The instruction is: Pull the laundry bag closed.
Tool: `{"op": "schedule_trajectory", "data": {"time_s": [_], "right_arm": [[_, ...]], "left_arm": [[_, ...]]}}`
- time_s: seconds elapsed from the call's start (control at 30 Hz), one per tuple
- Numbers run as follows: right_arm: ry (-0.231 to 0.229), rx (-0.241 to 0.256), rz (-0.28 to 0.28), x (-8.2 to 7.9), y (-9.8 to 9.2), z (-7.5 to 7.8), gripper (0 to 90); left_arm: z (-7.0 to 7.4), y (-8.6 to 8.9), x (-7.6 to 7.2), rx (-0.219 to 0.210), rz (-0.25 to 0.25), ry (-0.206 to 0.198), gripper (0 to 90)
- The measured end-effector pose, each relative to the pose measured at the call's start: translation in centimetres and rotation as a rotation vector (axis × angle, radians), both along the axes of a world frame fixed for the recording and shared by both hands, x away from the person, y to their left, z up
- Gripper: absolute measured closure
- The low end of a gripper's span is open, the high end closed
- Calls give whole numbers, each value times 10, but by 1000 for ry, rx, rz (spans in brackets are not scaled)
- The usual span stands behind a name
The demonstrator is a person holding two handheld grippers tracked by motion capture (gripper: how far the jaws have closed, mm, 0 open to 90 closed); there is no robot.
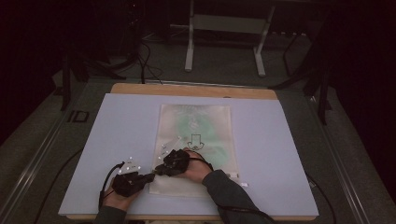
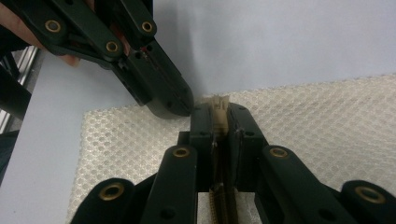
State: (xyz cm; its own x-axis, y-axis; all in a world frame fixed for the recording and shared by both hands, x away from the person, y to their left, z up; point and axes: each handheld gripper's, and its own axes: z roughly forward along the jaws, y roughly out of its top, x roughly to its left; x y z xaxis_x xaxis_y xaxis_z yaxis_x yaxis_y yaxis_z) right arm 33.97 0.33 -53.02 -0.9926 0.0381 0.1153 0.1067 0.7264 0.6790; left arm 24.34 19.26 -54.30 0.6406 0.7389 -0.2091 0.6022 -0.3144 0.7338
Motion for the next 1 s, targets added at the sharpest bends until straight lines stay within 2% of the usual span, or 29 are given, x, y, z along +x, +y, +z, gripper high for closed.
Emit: {"op": "schedule_trajectory", "data": {"time_s": [0.1, 0.2, 0.53, 0.7, 0.77, 0.83, 0.9, 1.0], "right_arm": [[-8, -2, 1, -1, 0, 0, 826], [-42, -18, 11, -4, 0, 2, 827], [-73, -43, 29, -6, -4, 3, 827], [-91, -55, 37, -8, -6, 5, 828], [-93, -55, 36, -9, -6, 5, 828], [-90, -52, 32, -8, -6, 4, 828], [-85, -50, 30, -8, -6, 4, 827], [-86, -48, 30, -8, -6, 4, 827]], "left_arm": [[0, 0, 1, -7, 13, 9, 898], [0, -2, 0, -4, 34, 17, 900], [0, -3, 0, -5, 53, 33, 900], [0, -4, 0, 4, 55, 24, 900], [1, -4, 0, 3, 56, 29, 900], [0, -3, -1, 4, 48, 15, 900], [0, -2, 0, -8, 47, 23, 900], [1, -3, 0, 2, 41, 14, 899]]}}
